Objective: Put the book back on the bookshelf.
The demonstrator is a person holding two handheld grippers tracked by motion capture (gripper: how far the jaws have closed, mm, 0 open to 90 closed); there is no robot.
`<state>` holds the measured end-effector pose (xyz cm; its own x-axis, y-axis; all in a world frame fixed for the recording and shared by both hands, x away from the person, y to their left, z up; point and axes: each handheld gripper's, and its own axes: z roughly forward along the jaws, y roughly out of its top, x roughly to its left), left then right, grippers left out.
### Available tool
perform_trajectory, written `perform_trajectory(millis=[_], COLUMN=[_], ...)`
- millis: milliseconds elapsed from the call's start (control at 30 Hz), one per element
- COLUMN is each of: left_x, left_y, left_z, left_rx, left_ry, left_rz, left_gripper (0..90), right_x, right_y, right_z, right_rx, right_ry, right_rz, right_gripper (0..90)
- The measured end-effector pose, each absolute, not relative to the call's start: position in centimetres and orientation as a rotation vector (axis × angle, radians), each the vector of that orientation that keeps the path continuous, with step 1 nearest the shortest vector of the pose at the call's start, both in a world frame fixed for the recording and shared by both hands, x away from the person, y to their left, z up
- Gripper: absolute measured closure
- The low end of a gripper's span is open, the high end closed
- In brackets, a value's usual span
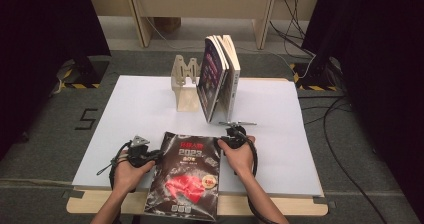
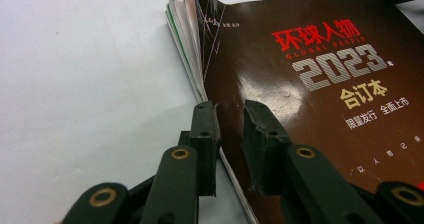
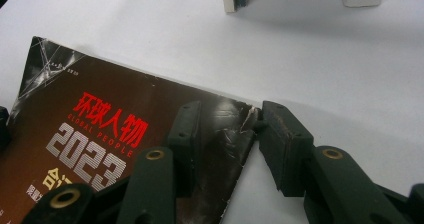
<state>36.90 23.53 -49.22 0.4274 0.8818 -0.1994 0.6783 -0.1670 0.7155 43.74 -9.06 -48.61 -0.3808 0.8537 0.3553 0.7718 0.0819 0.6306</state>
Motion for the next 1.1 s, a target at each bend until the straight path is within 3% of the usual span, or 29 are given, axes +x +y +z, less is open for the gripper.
perform_trajectory(millis=[867, 1100], left_x=[36.7, 36.7], left_y=[23.3, 23.4], left_z=[-49.2, -49.2], left_rx=[1.920, 1.910], left_ry=[1.327, 1.328], left_rz=[0.353, 0.350], left_gripper=[74.6, 74.5], right_x=[43.5, 44.7], right_y=[-9.2, -9.1], right_z=[-48.8, -48.8], right_rx=[1.672, 1.697], right_ry=[2.215, 2.210], right_rz=[1.205, 1.208], right_gripper=[66.9, 63.6])
